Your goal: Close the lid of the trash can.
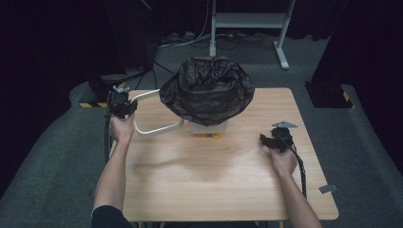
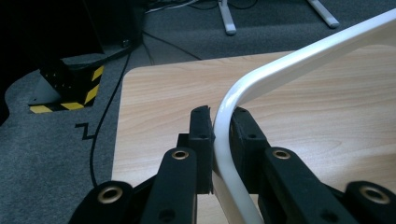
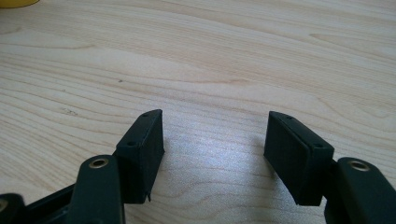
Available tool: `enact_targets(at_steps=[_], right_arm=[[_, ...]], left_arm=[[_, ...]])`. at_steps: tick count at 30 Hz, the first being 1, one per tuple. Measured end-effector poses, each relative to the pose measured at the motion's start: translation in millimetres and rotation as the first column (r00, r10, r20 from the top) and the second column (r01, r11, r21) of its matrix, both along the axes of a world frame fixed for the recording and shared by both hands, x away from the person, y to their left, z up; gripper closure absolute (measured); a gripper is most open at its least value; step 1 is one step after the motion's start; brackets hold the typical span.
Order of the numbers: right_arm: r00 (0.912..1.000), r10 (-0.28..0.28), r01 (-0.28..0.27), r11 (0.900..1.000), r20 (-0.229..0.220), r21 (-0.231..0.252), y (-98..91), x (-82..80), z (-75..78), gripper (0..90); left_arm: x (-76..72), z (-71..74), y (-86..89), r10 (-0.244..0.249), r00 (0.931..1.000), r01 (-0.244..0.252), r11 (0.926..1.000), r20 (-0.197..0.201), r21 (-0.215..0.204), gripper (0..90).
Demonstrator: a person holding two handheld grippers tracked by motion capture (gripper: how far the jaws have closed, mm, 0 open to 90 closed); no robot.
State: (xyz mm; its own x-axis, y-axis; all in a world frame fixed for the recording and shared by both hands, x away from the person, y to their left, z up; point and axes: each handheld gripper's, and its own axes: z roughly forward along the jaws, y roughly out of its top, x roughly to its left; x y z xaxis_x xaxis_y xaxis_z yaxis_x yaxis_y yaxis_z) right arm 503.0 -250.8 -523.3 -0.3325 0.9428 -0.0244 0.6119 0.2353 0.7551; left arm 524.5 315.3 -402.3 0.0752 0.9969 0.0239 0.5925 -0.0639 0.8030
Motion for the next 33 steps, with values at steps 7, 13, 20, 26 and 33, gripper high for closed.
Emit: enact_targets(at_steps=[7,13,20,26,33], right_arm=[[1.0,0.001,-0.001,1.0,0.001,-0.001,-0.2,0.1,0.0,37.3],[1.0,0.001,-0.001,1.0,0.0,0.0,-0.3,0.2,0.0,37.3],[1.0,0.001,-0.001,1.0,0.001,-0.001,-0.2,0.1,0.0,37.3],[1.0,0.001,-0.001,1.0,0.001,-0.001,-0.3,0.1,0.0,37.3],[1.0,0.001,-0.001,1.0,0.0,0.0,-0.4,0.2,0.0,37.3]], left_arm=[[0.5,10.2,4.8,0.013,0.9999,-0.013,0.9999,0.002,0.008,80.2],[1.2,16.8,10.1,0.03,0.9995,-0.03,0.9996,0.004,0.001,80.2],[-0.1,19.0,14.0,0.035,0.9994,-0.035,0.9994,0.003,0.0,80.3],[0.3,24.7,16.8,0.042,0.9991,-0.042,0.9991,0.005,0.003,80.2],[0.7,35.3,18.4,0.043,0.9989,-0.043,0.9989,0.017,0.016,80.3]])
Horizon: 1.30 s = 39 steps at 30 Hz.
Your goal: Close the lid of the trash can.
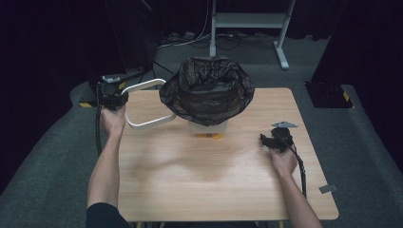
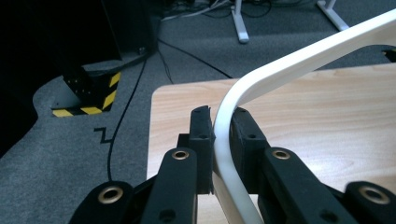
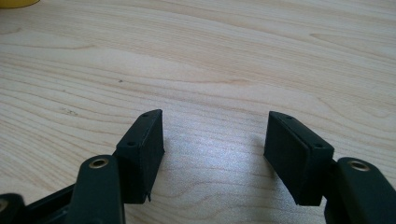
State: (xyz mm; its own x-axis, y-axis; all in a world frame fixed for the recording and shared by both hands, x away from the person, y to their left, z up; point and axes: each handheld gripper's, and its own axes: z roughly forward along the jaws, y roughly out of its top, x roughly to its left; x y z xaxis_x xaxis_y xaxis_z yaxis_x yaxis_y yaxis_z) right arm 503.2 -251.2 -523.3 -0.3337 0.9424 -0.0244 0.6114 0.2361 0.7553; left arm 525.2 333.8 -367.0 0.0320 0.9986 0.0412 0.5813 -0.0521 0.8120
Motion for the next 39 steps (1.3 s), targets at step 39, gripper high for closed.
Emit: enact_targets(at_steps=[39], right_arm=[[1.0,0.0,0.0,1.0,-0.001,0.002,0.0,0.0,0.1,37.4]], left_arm=[[-11.2,6.2,36.1,0.075,0.9965,-0.076,0.9958,-0.037,-0.05,80.5]])
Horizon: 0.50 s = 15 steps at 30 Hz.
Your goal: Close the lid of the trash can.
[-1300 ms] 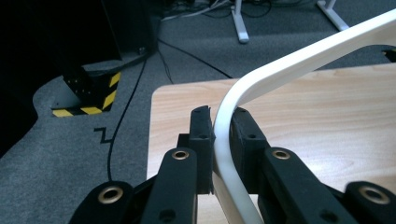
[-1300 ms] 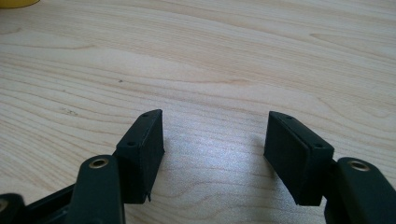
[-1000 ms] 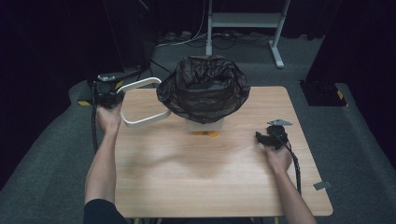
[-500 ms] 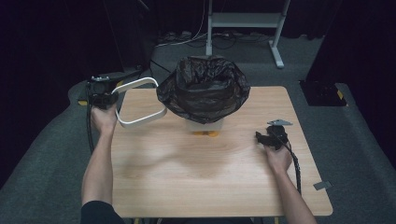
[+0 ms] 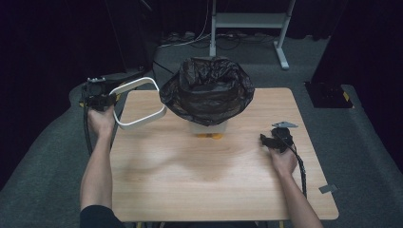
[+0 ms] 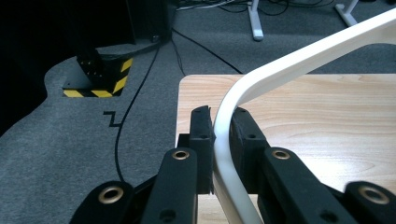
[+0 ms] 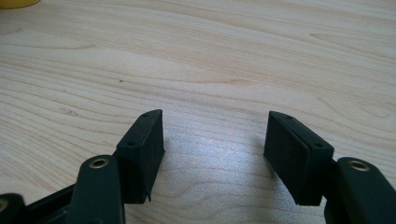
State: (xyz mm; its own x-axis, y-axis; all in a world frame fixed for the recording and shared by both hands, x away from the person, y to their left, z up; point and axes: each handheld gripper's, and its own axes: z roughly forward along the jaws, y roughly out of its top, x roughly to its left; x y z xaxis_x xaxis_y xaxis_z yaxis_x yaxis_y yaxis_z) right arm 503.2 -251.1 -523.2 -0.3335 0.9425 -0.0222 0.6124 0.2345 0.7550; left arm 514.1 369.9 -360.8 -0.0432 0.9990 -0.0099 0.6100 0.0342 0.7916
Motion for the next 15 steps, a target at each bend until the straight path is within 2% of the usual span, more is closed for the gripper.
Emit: enact_targets(at_steps=[6,15], right_arm=[[1.0,0.0,0.0,1.0,0.0,0.0,0.0,0.0,0.0,37.4],[1.0,0.001,-0.001,1.0,0.001,-0.001,-0.1,0.0,0.0,37.5]], left_arm=[[-4.9,6.2,4.0,-0.001,0.9999,0.001,0.9998,0.011,-0.02,80.6],[-10.3,20.6,-0.6,-0.022,0.9997,0.022,0.9997,0.007,-0.014,80.6]])
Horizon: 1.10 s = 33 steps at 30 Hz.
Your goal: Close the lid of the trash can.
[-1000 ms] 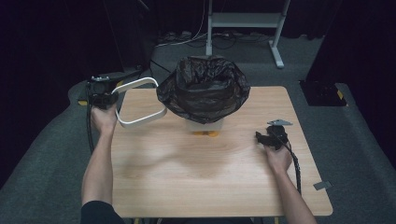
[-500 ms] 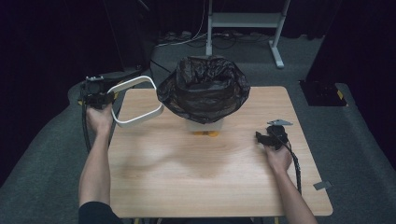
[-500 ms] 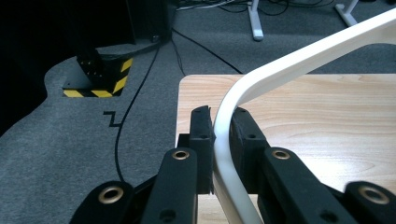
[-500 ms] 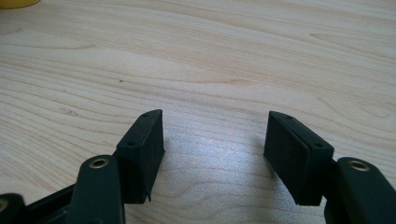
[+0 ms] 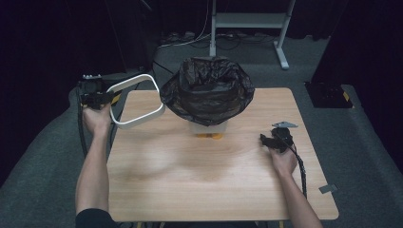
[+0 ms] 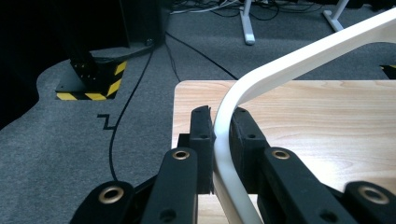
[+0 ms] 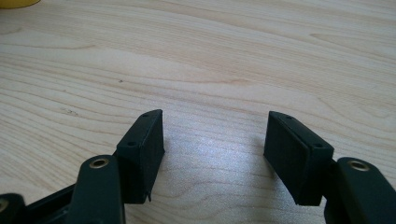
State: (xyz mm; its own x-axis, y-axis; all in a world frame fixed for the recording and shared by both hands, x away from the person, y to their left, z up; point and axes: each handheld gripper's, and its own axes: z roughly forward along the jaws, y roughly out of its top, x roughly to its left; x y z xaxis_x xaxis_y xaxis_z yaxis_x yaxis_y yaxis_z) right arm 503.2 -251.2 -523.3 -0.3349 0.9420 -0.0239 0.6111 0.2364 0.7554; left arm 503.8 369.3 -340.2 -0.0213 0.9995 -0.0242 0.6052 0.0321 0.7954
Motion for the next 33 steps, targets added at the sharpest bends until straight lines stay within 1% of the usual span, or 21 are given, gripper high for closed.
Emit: enact_targets(at_steps=[4,8,11,19,25,29,33], right_arm=[[1.0,0.001,-0.001,1.0,0.0,0.0,0.0,0.0,0.0,37.7],[1.0,0.001,-0.001,1.0,0.0,0.0,0.0,0.0,0.0,37.8],[1.0,0.002,-0.002,1.0,0.0,0.0,0.0,-0.1,0.0,37.8],[1.0,0.003,-0.003,1.0,0.0,0.001,0.1,-0.1,0.0,38.0],[1.0,0.002,-0.002,1.0,0.0,0.001,0.3,-0.2,0.1,38.0],[1.0,0.002,-0.002,1.0,0.0,0.001,0.4,-0.3,0.1,38.0],[1.0,0.003,-0.003,1.0,0.0,0.001,0.3,-0.2,0.1,38.1]], left_arm=[[-2.7,4.2,-0.3,0.001,1.0,-0.001,1.0,-0.001,0.002,80.6],[-6.3,11.3,-1.0,-0.002,1.0,0.002,1.0,0.004,0.006,80.6],[-9.2,15.9,-1.4,-0.009,1.0,0.009,1.0,0.002,0.004,80.6],[-14.8,28.4,-3.5,-0.014,0.9998,0.014,0.9999,0.014,-0.002,80.6],[-16.6,39.4,-9.9,-0.039,0.9991,0.039,0.9992,0.017,-0.012,80.6],[-15.8,46.4,-17.1,-0.057,0.9983,0.057,0.9984,0.014,0.004,80.6],[-16.1,52.7,-20.1,-0.067,0.9976,0.067,0.9978,0.02,0.002,80.6]])
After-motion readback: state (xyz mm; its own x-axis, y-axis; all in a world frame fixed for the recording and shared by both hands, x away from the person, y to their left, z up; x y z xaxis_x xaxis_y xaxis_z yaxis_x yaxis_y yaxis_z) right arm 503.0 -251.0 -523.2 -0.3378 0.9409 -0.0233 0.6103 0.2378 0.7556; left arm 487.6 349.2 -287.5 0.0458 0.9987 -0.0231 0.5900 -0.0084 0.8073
